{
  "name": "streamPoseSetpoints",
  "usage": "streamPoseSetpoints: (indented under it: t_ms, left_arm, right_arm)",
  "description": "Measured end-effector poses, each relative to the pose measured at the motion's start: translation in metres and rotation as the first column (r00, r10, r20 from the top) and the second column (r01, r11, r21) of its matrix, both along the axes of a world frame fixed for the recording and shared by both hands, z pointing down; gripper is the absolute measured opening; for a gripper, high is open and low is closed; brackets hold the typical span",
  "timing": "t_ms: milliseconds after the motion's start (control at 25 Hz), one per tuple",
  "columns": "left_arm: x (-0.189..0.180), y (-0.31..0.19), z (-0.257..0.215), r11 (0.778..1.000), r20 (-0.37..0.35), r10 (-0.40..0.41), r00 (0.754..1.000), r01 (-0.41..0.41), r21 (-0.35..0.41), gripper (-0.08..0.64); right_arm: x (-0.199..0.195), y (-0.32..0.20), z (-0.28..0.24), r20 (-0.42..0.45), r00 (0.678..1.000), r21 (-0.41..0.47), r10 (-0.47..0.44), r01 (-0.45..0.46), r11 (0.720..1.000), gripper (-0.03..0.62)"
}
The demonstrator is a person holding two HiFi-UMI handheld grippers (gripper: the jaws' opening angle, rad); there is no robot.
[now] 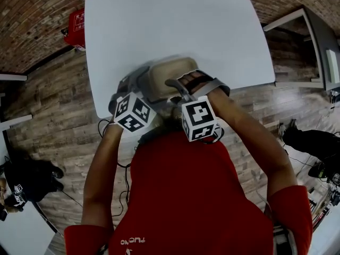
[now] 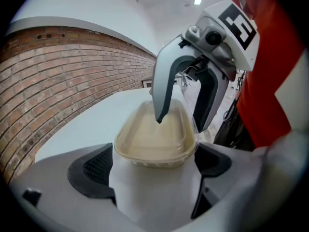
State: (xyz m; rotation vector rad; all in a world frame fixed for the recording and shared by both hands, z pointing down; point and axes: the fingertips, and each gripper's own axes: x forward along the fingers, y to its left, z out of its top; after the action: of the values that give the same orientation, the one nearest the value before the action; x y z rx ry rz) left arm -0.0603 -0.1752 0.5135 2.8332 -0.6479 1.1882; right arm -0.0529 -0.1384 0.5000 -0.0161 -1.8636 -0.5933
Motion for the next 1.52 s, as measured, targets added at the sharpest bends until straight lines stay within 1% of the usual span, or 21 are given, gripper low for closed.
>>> streamPoseSetpoints:
  t_ms: [80,120,200,280,360,480,560,640,680,720,760,920,1000,1040,1120,1320,1400,1440,1520]
  left_arm:
    - [0.001,-0.001,0.001,1.000,0.004,-0.001,1.000,0.001,0.002,0.532]
    - [0.001,-0.002,0.001,1.000,0.006,-0.005,1.000,0.005,0.006,0.532]
    - [0.000,-0.005,0.001,1.000,0.009,-0.017,1.000,0.017,0.014,0.532]
    - [0.000,-0.007,0.001,0.999,0.005,-0.030,1.000,0.030,0.016,0.532]
    - [0.001,-0.008,0.002,0.999,0.002,-0.038,0.999,0.038,0.012,0.532]
    - [0.002,-0.006,0.006,0.999,0.016,-0.044,0.999,0.044,0.007,0.532]
    - [0.001,-0.007,0.007,0.999,0.019,-0.050,0.999,0.050,0.005,0.532]
    - [0.000,-0.007,0.007,0.998,0.019,-0.058,0.998,0.058,0.002,0.532]
    - [0.000,-0.007,0.007,0.998,0.019,-0.061,0.998,0.061,0.001,0.532]
    - [0.000,-0.007,0.007,0.998,0.019,-0.066,0.998,0.066,-0.001,0.532]
    - [0.000,-0.007,0.007,0.997,0.017,-0.071,0.997,0.071,-0.003,0.532]
    - [-0.003,-0.008,0.007,0.996,0.007,-0.090,0.996,0.090,-0.008,0.531]
    - [-0.003,-0.009,0.008,0.995,0.007,-0.095,0.995,0.095,-0.010,0.532]
    - [-0.003,-0.009,0.008,0.995,0.008,-0.096,0.995,0.096,-0.011,0.532]
    - [-0.003,-0.010,0.009,0.995,0.008,-0.097,0.995,0.098,-0.015,0.531]
    - [-0.002,-0.008,0.009,0.994,0.014,-0.103,0.995,0.103,-0.025,0.529]
    - [-0.001,-0.008,0.009,0.995,0.018,-0.100,0.995,0.101,-0.022,0.528]
    - [-0.002,-0.007,0.009,0.995,0.019,-0.097,0.995,0.098,-0.019,0.526]
    - [-0.002,-0.006,0.009,0.996,0.019,-0.089,0.996,0.090,-0.019,0.528]
  right_arm:
    - [-0.004,-0.003,0.004,-0.027,1.000,0.038,-0.007,0.008,0.999,0.244]
    - [-0.005,-0.003,0.005,-0.028,1.000,0.031,-0.002,0.002,1.000,0.240]
    - [-0.008,-0.001,0.001,0.001,0.999,-0.042,0.033,-0.033,0.999,0.213]
    - [-0.012,0.001,-0.006,0.038,0.996,-0.150,0.082,-0.076,0.986,0.193]
    - [-0.013,0.002,-0.012,0.050,0.993,-0.239,0.111,-0.096,0.966,0.183]
    - [-0.014,0.001,-0.021,0.072,0.988,-0.339,0.140,-0.108,0.935,0.181]
    - [-0.017,-0.003,-0.032,0.102,0.977,-0.415,0.189,-0.131,0.900,0.179]
    - [-0.019,-0.007,-0.040,0.119,0.966,-0.472,0.229,-0.148,0.869,0.179]
    - [-0.019,-0.008,-0.041,0.120,0.964,-0.486,0.237,-0.151,0.861,0.179]
    - [-0.018,-0.009,-0.043,0.120,0.964,-0.488,0.239,-0.152,0.859,0.179]
    - [-0.018,-0.010,-0.044,0.120,0.964,-0.482,0.236,-0.151,0.863,0.179]
    - [-0.021,-0.017,-0.054,0.148,0.964,-0.418,0.223,-0.143,0.897,0.159]
    - [-0.024,-0.020,-0.057,0.166,0.961,-0.399,0.221,-0.139,0.906,0.142]
    - [-0.024,-0.022,-0.057,0.173,0.959,-0.398,0.225,-0.141,0.906,0.133]
    - [-0.023,-0.026,-0.058,0.187,0.951,-0.418,0.247,-0.151,0.896,0.119]
    - [-0.022,-0.034,-0.067,0.228,0.919,-0.514,0.320,-0.165,0.842,0.101]
    - [-0.022,-0.040,-0.071,0.249,0.905,-0.541,0.345,-0.166,0.825,0.096]
    - [-0.022,-0.045,-0.073,0.259,0.899,-0.547,0.352,-0.164,0.821,0.094]
    - [-0.021,-0.054,-0.077,0.259,0.897,-0.538,0.358,-0.174,0.825,0.085]
